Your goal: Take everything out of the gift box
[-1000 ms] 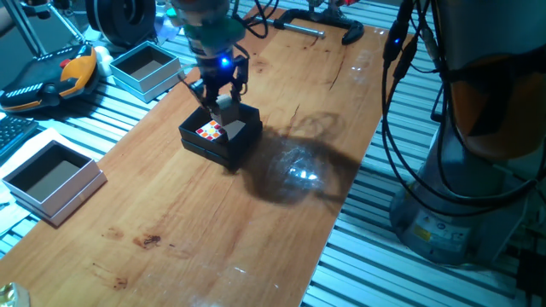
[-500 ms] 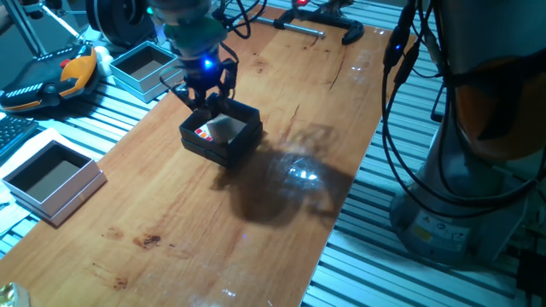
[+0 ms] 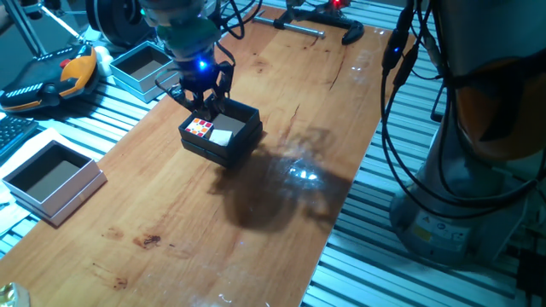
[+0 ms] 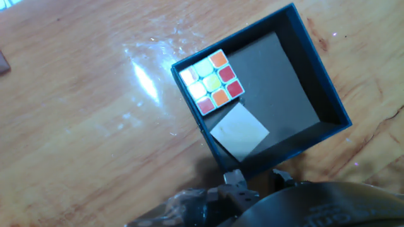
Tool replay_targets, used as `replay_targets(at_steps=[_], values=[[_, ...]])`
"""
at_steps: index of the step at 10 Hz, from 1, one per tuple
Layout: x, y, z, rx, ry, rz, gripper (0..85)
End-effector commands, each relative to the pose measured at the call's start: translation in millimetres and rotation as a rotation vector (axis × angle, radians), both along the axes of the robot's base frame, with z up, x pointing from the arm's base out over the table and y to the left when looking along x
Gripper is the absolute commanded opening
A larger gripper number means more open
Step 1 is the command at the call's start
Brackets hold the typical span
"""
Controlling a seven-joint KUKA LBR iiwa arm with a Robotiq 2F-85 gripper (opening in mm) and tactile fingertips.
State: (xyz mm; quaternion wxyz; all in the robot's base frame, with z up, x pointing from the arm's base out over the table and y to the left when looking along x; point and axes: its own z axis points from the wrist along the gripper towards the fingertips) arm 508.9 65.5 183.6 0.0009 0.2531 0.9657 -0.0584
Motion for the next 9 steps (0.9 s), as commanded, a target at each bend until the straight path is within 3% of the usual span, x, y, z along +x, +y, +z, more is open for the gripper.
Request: replay_targets(at_steps=[1, 4, 6, 7, 9], values=[[1.9, -3.9, -3.9, -0.018, -0.004, 0.024, 34.7], [8.9, -20.6, -20.6, -0.007, -0.024, 0.067, 46.0], [12.5, -27.4, -31.4, -0.004, -0.043, 0.089, 47.0], [14.0, -29.7, -35.9, -0.009, -0.046, 0.113, 48.0], [16.0, -32.5, -43.5, 0.016, -0.042, 0.193, 48.3]])
